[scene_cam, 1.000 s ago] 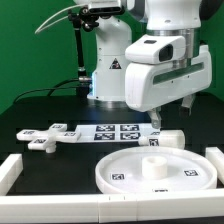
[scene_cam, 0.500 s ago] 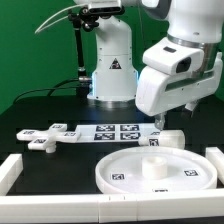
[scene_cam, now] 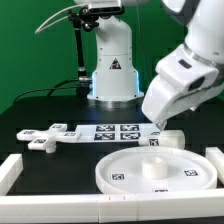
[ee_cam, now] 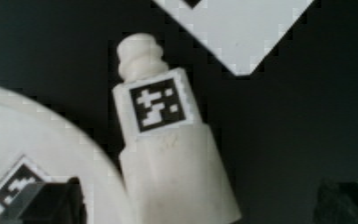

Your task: Assemble round table

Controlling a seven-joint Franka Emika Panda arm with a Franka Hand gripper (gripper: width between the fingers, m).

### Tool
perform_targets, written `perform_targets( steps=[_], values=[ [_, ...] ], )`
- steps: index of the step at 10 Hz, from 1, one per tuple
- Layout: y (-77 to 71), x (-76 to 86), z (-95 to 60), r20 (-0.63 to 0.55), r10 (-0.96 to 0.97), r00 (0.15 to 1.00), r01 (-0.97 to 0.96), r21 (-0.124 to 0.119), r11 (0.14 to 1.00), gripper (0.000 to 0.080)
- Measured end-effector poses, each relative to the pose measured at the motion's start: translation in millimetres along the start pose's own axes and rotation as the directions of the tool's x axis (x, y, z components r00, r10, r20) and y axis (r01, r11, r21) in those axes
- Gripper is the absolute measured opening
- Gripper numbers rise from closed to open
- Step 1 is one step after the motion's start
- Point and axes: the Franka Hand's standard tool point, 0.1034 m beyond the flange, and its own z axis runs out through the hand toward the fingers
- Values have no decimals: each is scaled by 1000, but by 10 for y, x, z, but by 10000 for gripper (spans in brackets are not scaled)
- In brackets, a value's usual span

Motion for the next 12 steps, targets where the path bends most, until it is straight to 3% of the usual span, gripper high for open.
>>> perform_targets(
  steps=[2, 3, 6, 7, 8, 12],
  values=[
    [24, -44, -4, 109, -25, 994, 24, 12, 1000, 649],
    [45, -94, -28, 204, -36, 978, 27, 45, 999, 649],
    [-55, -60, 44, 341, -59, 938, 33, 81, 996, 649],
    [-40, 5, 62, 333, -52, 942, 28, 76, 997, 649],
    [10, 58, 40, 291, -23, 957, 9, 49, 999, 649],
    [13, 47, 37, 285, -22, 958, 8, 48, 999, 649]
  ],
)
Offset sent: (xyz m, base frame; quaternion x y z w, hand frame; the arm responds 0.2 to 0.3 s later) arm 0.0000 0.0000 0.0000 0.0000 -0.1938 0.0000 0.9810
